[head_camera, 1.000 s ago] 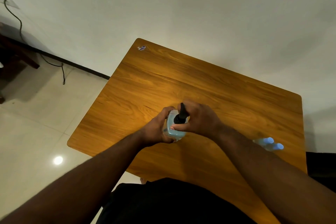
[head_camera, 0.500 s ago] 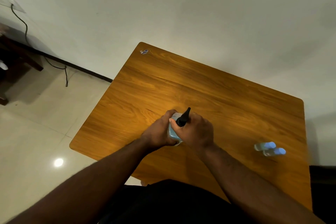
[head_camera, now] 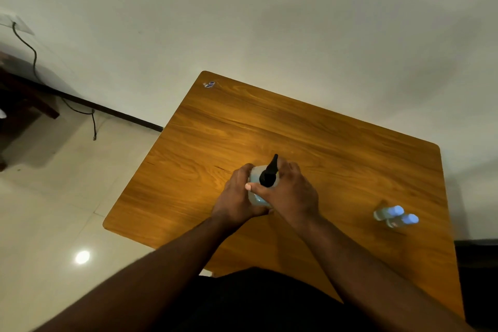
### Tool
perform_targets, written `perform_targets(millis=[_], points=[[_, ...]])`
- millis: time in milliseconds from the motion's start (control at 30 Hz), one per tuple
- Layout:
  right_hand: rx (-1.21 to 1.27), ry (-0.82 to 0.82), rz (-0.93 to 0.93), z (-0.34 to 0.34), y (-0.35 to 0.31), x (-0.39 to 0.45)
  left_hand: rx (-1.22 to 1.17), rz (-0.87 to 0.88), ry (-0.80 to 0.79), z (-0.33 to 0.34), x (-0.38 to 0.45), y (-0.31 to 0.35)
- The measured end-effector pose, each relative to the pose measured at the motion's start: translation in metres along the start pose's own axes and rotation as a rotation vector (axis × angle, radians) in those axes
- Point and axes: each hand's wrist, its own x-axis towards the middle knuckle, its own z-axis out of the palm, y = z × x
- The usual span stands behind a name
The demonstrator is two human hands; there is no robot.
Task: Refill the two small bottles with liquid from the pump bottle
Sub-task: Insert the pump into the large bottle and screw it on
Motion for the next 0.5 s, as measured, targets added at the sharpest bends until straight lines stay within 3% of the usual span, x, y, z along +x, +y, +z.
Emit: perform_targets(millis=[67,167,300,500], points=[[0.187,-0.059,0.032,0.005,-0.003,0.003,0.069,-0.077,0.138,0.005,-0.004,0.010],[0.321,-0.060,-0.005,0.007,-0.004,0.015,-0.026,-0.073,0.257,0.011,-0.007,0.013],[0.440,-0.102,-0.035,0.004,-0.001,0.038,0.016,0.009,0.185,-0.003,0.008,-0.015],[0.646,-0.160,-0.032,0.005,-0.011,0.082,0.104,-0.163,0.135,-0.053,0.061,-0.047]])
